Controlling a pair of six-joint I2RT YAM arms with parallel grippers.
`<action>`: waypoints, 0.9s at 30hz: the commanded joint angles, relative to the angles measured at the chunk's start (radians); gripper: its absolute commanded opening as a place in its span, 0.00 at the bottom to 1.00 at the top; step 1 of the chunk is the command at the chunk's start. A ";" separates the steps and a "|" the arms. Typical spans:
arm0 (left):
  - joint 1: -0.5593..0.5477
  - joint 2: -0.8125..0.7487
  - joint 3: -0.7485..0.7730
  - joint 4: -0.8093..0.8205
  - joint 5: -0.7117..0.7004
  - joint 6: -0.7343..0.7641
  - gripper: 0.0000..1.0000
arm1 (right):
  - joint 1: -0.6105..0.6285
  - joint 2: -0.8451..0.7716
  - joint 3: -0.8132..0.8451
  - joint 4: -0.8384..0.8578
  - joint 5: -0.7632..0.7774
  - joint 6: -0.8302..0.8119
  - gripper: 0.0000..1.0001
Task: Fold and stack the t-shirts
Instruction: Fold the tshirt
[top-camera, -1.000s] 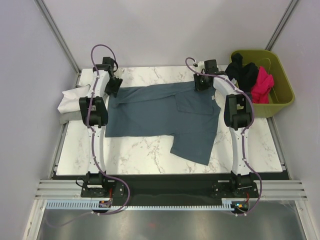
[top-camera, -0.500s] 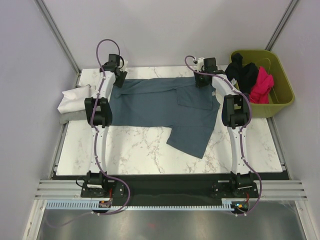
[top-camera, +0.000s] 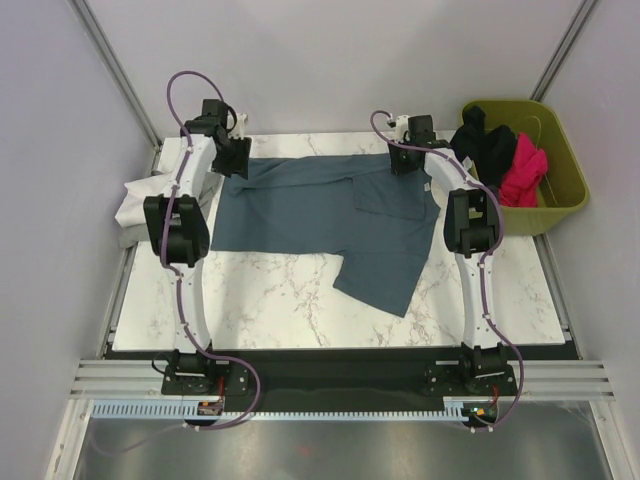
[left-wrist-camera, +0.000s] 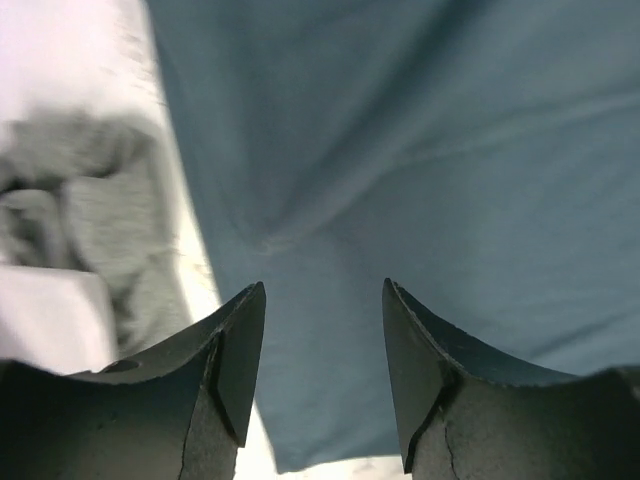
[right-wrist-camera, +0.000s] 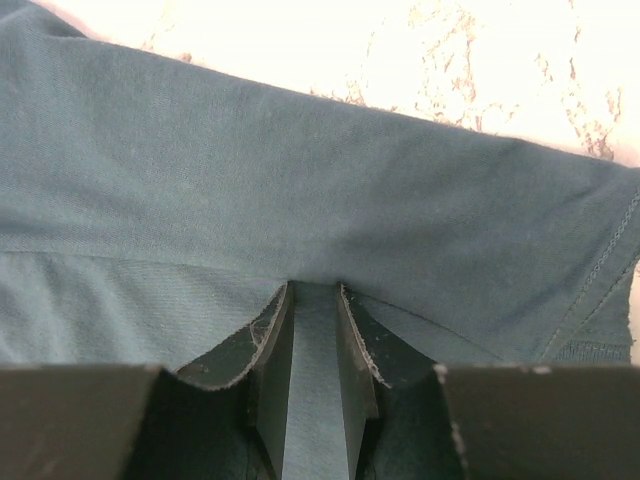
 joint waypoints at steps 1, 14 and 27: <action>0.034 -0.021 -0.052 -0.071 0.276 -0.084 0.57 | 0.000 -0.040 -0.005 -0.012 -0.018 0.018 0.31; 0.045 -0.219 -0.314 -0.121 0.291 0.147 0.56 | 0.005 -0.582 -0.555 -0.048 -0.101 -0.065 0.32; 0.045 -0.882 -1.210 0.464 0.167 0.459 0.57 | 0.159 -1.234 -1.344 0.023 -0.122 -0.411 0.39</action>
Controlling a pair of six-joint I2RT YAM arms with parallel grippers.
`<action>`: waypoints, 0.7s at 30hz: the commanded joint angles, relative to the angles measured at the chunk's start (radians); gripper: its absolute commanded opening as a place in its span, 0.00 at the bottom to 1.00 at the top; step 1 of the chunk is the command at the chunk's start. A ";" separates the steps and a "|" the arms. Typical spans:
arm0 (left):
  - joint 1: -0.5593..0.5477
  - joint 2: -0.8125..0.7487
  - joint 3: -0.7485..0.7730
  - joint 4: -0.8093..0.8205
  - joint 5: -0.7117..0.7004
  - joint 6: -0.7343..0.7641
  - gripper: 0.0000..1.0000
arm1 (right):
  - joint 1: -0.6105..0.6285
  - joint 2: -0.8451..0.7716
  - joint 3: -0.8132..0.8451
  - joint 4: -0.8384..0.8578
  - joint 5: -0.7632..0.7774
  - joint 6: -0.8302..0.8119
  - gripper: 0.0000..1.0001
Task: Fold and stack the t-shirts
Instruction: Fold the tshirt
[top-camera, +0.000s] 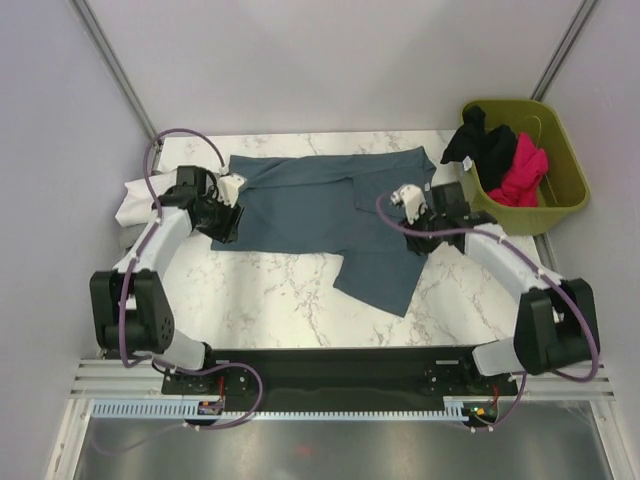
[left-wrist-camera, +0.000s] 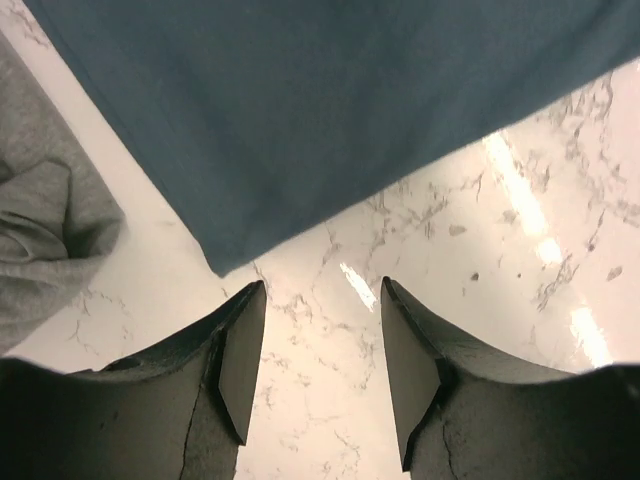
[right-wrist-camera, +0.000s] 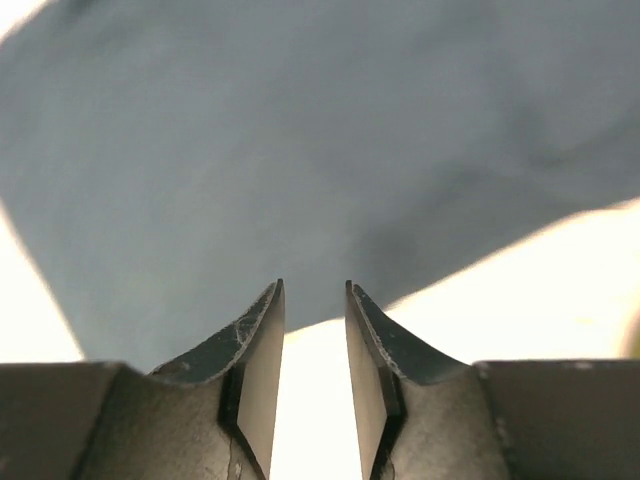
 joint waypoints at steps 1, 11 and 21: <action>0.004 -0.137 -0.183 0.251 -0.044 0.133 0.58 | 0.109 -0.184 -0.181 0.071 -0.002 -0.171 0.39; 0.004 -0.180 -0.295 0.360 -0.145 0.060 0.58 | 0.482 -0.560 -0.470 0.012 0.093 -0.284 0.42; 0.034 -0.094 -0.261 0.344 -0.193 0.003 0.58 | 0.545 -0.479 -0.505 -0.048 0.101 -0.341 0.42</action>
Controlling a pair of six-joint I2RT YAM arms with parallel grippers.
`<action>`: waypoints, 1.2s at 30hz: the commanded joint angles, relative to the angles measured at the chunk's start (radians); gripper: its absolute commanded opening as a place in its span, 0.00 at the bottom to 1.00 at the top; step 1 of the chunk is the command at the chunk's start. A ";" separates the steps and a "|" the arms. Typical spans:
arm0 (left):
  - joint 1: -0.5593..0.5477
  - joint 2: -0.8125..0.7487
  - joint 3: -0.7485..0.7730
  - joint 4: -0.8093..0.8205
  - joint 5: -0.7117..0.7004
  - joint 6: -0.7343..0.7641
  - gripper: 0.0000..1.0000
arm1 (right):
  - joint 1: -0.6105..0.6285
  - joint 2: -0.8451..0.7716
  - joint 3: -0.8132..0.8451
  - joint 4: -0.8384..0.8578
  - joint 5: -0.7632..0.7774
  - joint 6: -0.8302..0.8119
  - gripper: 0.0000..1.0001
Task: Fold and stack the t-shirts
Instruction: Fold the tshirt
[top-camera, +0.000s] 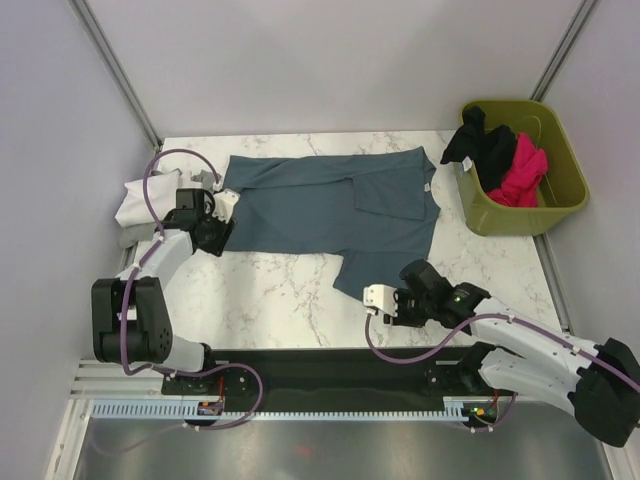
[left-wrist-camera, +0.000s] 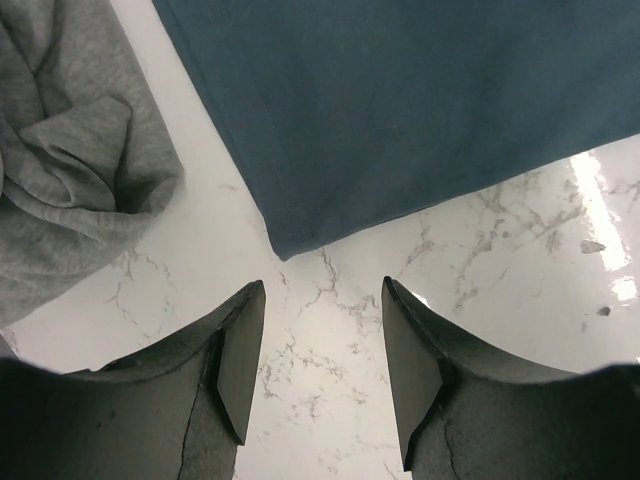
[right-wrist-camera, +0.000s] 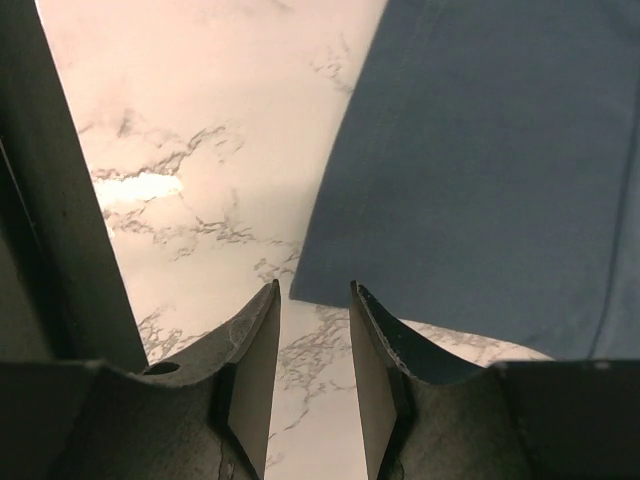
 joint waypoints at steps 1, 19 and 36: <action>0.015 0.035 0.037 0.018 -0.029 -0.059 0.58 | 0.015 0.066 0.000 -0.017 0.011 -0.042 0.42; 0.027 0.046 0.040 -0.005 -0.015 -0.086 0.58 | 0.018 0.122 -0.067 0.084 0.056 -0.062 0.40; 0.085 0.161 0.127 -0.178 0.081 -0.292 0.59 | 0.014 0.117 -0.059 0.089 0.076 -0.057 0.00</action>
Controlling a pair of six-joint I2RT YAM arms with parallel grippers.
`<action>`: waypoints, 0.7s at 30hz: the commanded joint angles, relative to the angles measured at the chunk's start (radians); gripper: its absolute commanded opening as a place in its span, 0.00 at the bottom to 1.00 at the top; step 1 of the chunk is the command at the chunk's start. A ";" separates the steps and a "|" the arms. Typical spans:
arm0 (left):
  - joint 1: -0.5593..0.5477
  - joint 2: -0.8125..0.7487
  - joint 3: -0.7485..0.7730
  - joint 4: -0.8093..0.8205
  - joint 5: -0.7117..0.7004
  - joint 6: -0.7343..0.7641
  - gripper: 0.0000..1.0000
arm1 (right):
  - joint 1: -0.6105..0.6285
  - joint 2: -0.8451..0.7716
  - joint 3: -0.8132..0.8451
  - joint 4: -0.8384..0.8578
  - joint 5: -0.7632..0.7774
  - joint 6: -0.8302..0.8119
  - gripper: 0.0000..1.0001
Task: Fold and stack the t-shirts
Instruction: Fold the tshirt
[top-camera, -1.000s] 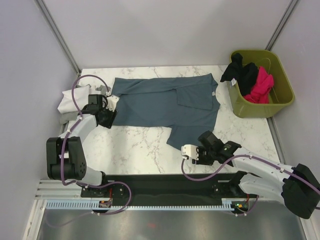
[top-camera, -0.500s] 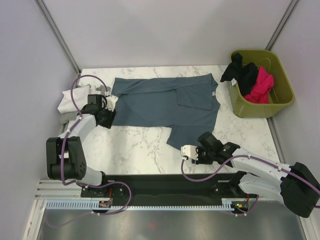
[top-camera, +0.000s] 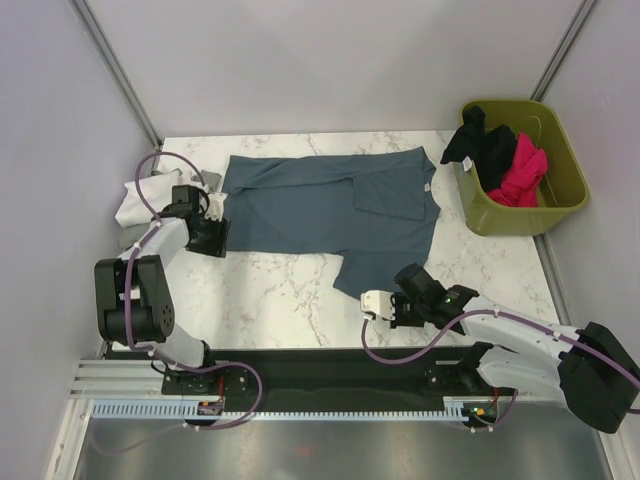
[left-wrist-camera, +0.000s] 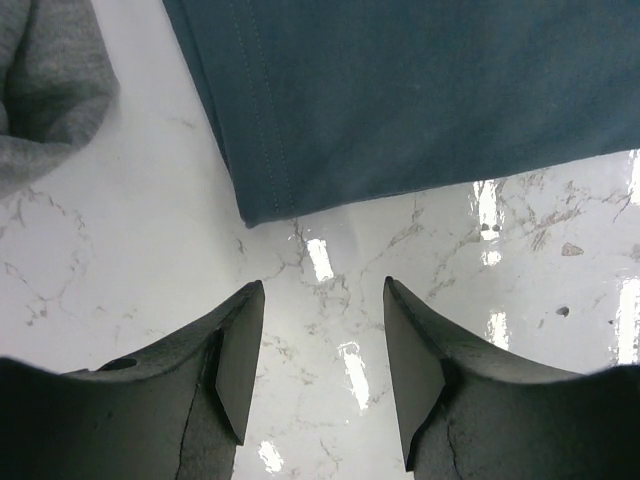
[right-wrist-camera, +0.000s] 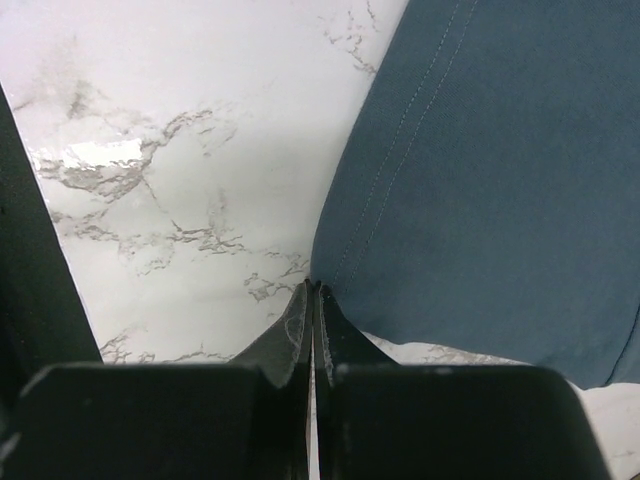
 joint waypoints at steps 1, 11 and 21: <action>0.021 0.036 0.075 -0.060 0.044 -0.115 0.59 | -0.010 -0.007 0.002 -0.019 0.021 0.001 0.00; 0.045 0.176 0.193 -0.057 0.047 -0.163 0.56 | -0.035 -0.016 0.001 -0.019 0.018 0.004 0.00; 0.054 0.231 0.231 -0.058 0.033 -0.160 0.55 | -0.070 -0.035 -0.007 -0.013 0.014 0.008 0.00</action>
